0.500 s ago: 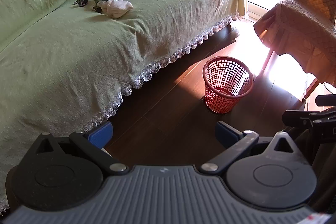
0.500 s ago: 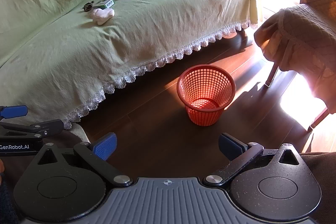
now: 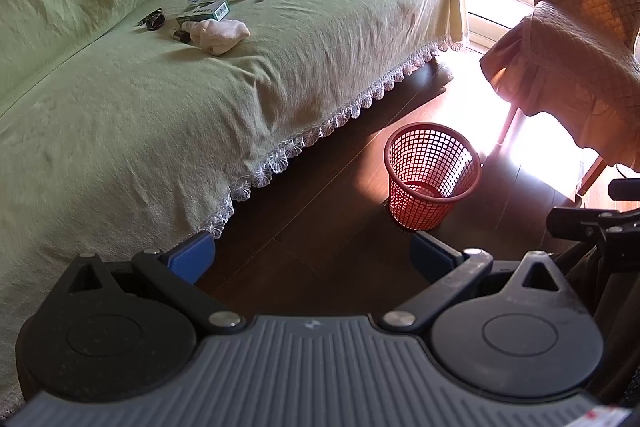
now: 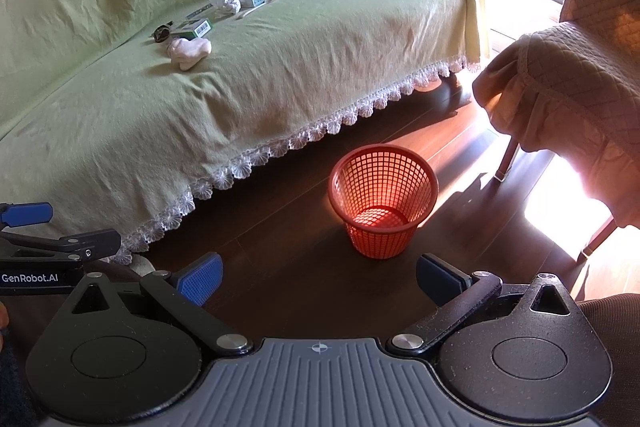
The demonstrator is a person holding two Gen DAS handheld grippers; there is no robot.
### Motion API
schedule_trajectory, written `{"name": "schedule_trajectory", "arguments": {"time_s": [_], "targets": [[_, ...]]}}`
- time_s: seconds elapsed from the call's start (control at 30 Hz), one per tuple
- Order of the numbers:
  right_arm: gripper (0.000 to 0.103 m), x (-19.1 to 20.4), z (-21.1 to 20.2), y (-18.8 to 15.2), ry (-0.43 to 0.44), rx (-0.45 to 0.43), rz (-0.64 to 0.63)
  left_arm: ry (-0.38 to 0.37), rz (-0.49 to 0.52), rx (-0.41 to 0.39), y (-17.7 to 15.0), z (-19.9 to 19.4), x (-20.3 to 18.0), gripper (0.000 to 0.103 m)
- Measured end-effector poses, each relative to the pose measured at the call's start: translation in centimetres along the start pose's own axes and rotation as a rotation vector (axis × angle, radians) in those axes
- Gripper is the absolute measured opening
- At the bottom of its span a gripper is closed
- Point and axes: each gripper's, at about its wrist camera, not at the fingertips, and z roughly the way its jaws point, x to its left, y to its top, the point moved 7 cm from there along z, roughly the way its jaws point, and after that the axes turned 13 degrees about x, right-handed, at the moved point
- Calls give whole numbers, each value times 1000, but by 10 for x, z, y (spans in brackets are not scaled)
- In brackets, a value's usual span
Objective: Organize objects
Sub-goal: 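Move both tools toward the red mesh wastebasket by the sofa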
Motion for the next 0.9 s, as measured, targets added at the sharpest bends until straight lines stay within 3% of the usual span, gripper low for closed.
{"name": "schedule_trajectory", "arguments": {"time_s": [0.53,0.8,0.9], "targets": [[101,-20,5,29,-10,-61,8,34,1,9,23,23,6,102],[101,-38,26,50,8,-92,2,42,9,37,50,62,10,102],[101,-50,42,59,-26,-82,10,45,12,57,65,84,13,102]]}}
